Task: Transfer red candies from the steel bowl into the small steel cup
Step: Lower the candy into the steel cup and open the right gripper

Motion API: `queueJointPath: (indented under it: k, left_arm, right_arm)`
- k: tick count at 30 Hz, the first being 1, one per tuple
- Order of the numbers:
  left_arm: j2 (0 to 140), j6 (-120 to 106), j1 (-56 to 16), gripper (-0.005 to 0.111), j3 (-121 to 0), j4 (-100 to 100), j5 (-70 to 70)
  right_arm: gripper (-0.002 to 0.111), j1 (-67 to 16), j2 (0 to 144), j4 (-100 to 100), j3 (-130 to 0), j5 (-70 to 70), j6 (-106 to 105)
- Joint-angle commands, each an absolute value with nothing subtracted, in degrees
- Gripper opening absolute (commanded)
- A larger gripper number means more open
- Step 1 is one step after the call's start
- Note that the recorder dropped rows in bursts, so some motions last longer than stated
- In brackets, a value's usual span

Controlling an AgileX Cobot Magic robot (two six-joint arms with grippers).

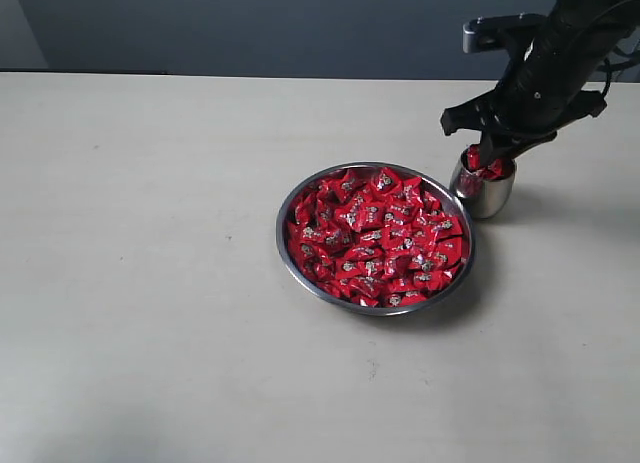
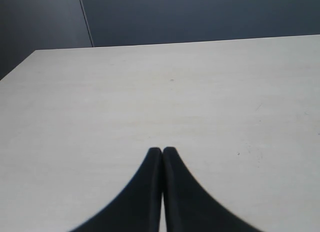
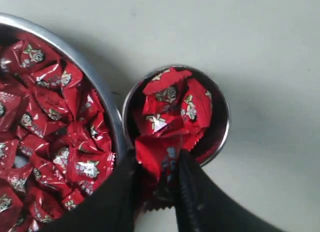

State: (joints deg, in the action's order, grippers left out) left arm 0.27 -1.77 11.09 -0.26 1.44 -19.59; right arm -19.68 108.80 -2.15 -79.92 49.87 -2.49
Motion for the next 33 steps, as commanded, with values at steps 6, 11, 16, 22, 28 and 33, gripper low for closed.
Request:
queueJointPath:
  k: [6,11,16,22,28,33]
  left_arm:
    - [0.00,-1.68,10.72,0.000,0.00,1.55,-19.14]
    - [0.00,-1.68,10.72,0.000,0.00,1.55,-19.14]
    - [0.00,-1.68,10.72,0.000,0.00,1.55,-19.14]
    - [0.00,-1.68,10.72,0.000,0.00,1.55,-19.14]
    - [0.00,-1.68,10.72,0.000,0.00,1.55,-19.14]
    - [0.00,-1.68,10.72,0.000,0.00,1.55,-19.14]
  right_arm:
    - [-0.001,-19.34,110.53,-1.14,-79.74,46.26,-2.97]
    - [-0.001,-19.34,110.53,-0.61,-79.74,45.75,-2.85]
    - [-0.001,-19.34,110.53,-0.61,-79.74,45.97,-1.69]
    - [-0.001,-19.34,110.53,-0.50,-81.04,47.97,-0.60]
    - [-0.001,-19.34,110.61,0.56,-85.38,51.24,0.72]
    - [-0.001,-19.34,114.00,1.36,-88.99,56.43,1.55]
